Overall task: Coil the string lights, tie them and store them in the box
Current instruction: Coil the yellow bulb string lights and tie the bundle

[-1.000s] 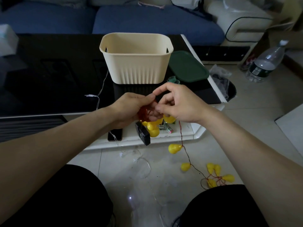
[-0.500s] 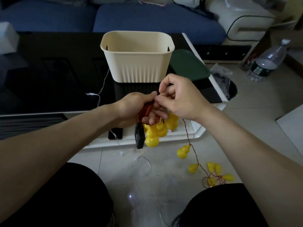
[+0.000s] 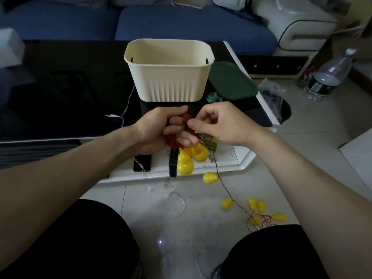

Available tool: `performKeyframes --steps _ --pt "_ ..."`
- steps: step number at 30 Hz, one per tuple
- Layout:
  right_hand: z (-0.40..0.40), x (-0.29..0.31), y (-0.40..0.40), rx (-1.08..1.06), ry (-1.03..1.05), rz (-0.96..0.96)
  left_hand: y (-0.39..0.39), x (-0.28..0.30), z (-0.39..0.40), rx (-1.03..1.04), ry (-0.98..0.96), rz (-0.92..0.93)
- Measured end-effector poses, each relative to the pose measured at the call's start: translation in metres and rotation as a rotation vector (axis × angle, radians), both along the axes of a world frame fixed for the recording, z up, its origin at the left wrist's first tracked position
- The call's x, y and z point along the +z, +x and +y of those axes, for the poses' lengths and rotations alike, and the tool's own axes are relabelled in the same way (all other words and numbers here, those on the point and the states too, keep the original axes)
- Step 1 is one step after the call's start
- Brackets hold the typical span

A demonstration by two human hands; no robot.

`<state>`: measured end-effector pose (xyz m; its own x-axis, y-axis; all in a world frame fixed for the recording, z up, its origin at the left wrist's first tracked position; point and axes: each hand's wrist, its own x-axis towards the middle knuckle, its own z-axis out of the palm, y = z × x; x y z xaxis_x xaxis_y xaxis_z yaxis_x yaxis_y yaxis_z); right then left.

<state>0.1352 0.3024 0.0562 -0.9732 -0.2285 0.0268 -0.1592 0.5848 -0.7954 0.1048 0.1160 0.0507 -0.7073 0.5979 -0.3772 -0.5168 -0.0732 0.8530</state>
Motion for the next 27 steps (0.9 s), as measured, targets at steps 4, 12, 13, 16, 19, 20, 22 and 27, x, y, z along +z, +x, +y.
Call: performKeyframes --steps 4,12,13,16,19,20,22,27 --pt "0.003 -0.004 0.002 0.022 -0.03 -0.125 -0.001 0.004 0.001 0.105 0.006 -0.026" --pt "0.029 0.004 0.008 0.079 -0.277 -0.525 -0.006 0.001 -0.003 0.109 -0.021 -0.054" --pt "0.033 0.005 0.009 0.082 -0.299 -0.58 -0.007 0.0 -0.004 0.132 -0.019 -0.056" --pt "0.045 0.004 0.009 0.027 -0.347 -0.678 -0.011 0.0 -0.007 0.224 0.004 -0.065" --pt "0.05 -0.002 0.007 -0.111 -0.261 -0.68 -0.011 0.002 -0.007 0.293 0.048 -0.062" --pt "0.051 -0.004 0.007 -0.142 -0.202 -0.672 -0.011 0.003 -0.007 0.299 0.063 -0.041" --pt "0.051 -0.009 0.007 -0.14 -0.069 -0.635 -0.011 0.002 -0.006 0.287 0.075 0.003" --pt "0.033 -0.013 0.011 -0.04 0.09 -0.576 -0.014 -0.008 -0.003 0.334 0.086 0.074"
